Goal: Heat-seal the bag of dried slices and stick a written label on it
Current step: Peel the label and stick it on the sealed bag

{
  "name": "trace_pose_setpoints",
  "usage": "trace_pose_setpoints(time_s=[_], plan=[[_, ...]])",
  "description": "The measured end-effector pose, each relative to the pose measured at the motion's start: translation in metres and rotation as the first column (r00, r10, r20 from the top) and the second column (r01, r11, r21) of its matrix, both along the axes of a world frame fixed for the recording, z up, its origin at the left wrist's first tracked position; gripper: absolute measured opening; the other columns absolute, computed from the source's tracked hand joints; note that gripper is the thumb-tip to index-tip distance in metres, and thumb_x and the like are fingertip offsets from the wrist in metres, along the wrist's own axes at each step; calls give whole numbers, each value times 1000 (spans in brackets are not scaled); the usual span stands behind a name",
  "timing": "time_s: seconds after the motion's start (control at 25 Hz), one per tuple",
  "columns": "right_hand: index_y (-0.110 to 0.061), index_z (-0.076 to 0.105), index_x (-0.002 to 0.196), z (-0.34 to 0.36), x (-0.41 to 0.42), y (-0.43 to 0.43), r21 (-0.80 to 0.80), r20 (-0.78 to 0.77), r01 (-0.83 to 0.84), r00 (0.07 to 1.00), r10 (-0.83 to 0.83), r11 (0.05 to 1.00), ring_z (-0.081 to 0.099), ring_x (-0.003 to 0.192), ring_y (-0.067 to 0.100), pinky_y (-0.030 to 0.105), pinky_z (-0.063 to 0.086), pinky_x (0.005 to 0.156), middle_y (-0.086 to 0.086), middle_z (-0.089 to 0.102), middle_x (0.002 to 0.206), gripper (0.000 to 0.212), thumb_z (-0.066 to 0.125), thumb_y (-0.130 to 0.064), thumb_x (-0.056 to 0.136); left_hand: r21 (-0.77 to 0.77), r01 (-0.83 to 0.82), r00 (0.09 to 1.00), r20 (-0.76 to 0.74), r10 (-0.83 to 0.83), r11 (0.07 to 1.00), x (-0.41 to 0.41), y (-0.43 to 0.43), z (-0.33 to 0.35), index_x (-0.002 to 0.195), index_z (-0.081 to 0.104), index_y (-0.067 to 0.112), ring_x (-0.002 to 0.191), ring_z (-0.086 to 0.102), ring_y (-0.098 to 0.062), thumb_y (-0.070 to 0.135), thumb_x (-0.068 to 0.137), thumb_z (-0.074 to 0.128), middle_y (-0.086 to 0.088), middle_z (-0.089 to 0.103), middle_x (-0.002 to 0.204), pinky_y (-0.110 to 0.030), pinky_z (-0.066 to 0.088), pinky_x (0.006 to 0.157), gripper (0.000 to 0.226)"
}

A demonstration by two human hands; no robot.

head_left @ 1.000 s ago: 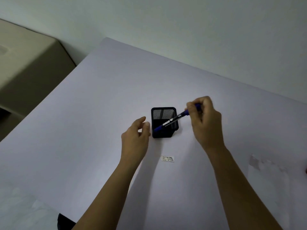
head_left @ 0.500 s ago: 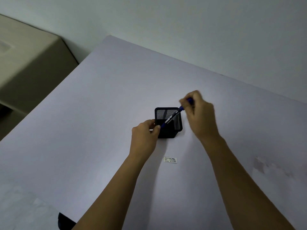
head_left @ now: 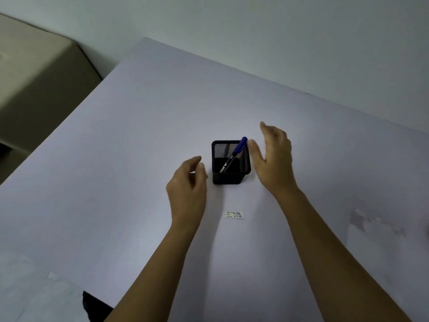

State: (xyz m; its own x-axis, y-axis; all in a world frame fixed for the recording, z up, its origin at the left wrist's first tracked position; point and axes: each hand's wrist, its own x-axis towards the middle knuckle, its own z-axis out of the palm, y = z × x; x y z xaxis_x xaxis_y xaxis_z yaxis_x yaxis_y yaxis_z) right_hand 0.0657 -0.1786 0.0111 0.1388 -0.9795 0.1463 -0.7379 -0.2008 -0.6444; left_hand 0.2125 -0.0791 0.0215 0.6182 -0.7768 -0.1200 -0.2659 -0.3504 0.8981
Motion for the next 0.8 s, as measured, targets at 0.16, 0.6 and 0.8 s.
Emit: trace_pose_setpoints(time_s=[0.16, 0.6, 0.8], plan=[[-13, 63, 107, -31, -40, 58, 134, 100, 47, 993, -61, 990, 58, 93, 22, 30, 48, 78, 6, 58, 103, 18, 55, -17, 91, 164, 224, 963, 113, -244, 961, -10, 37, -44, 105, 68, 16, 76, 61, -6, 17, 88, 59, -1, 65, 101, -5, 45, 68, 19], [-19, 65, 104, -64, -32, 108, 320, -91, -156, 977, 194, 935, 47, 103, 16, 30, 45, 88, 2, 50, 109, 25, 68, -29, 81, 222, 549, 700, 404, -588, 806, -19, 41, -82, 90, 68, 6, 74, 59, -21, 14, 77, 73, -10, 64, 87, -23, 46, 64, 16], [-18, 60, 112, -61, -32, 108, 368, 36, -177, 984, 176, 913, 42, 101, 5, 15, 36, 88, -8, 47, 108, 29, 64, -27, 85, 239, 609, 694, 301, -654, 756, -14, 45, -75, 83, 63, 9, 65, 53, -12, 12, 86, 62, -5, 65, 76, -24, 49, 65, 5]])
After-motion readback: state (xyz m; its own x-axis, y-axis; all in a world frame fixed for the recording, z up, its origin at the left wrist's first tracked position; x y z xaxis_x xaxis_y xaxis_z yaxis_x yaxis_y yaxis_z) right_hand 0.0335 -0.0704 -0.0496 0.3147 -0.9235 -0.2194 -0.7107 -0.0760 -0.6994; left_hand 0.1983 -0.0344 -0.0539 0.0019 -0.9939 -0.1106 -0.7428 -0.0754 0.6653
